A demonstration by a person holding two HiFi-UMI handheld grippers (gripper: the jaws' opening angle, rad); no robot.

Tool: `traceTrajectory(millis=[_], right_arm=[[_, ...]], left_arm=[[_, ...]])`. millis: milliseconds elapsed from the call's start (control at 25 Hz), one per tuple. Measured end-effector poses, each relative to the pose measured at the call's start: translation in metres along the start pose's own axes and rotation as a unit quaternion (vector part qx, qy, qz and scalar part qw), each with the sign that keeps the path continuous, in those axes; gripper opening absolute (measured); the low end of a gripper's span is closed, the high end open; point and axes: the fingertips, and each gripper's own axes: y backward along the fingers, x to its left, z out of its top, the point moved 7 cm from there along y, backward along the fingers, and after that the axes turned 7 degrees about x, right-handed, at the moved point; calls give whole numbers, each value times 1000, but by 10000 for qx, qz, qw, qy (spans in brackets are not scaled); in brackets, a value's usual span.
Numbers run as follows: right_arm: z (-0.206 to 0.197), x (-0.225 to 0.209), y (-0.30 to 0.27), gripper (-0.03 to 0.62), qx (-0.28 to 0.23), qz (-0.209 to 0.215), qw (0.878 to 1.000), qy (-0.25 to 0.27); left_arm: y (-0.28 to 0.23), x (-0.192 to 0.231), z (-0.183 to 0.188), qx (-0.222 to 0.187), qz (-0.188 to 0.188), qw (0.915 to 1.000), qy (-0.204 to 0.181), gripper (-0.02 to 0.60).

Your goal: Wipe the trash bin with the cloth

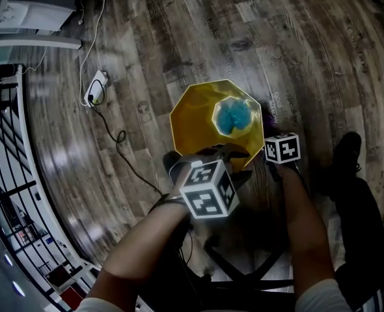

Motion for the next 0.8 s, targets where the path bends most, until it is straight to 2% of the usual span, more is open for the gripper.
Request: traceTrajectory(millis=[80, 200, 280, 360, 440, 560, 800], right_arm=[[0, -5, -7, 106, 109, -207, 9997, -107], [5, 0, -12, 106, 154, -172, 9995, -232], [6, -2, -13, 106, 195, -239, 9993, -192], [6, -7, -10, 106, 227, -478, 9986, -80], [7, -6, -2, 106, 123, -537, 9985, 31], [4, 2, 22, 106, -174, -390, 9990, 97], [-11, 17, 80, 106, -698, -245, 9973, 36]], left_arm=[[1, 0, 1, -3, 27, 10000, -5, 158], [1, 0, 1, -7, 61, 10000, 45, 158], [0, 0, 0, -26, 80, 9999, 82, 158], [2, 0, -1, -52, 91, 9999, 88, 158], [6, -2, -1, -123, 80, 9999, 68, 158], [12, -8, -4, -170, 9, 9998, -42, 158], [13, -17, -25, 326, -74, 9984, -451, 160]])
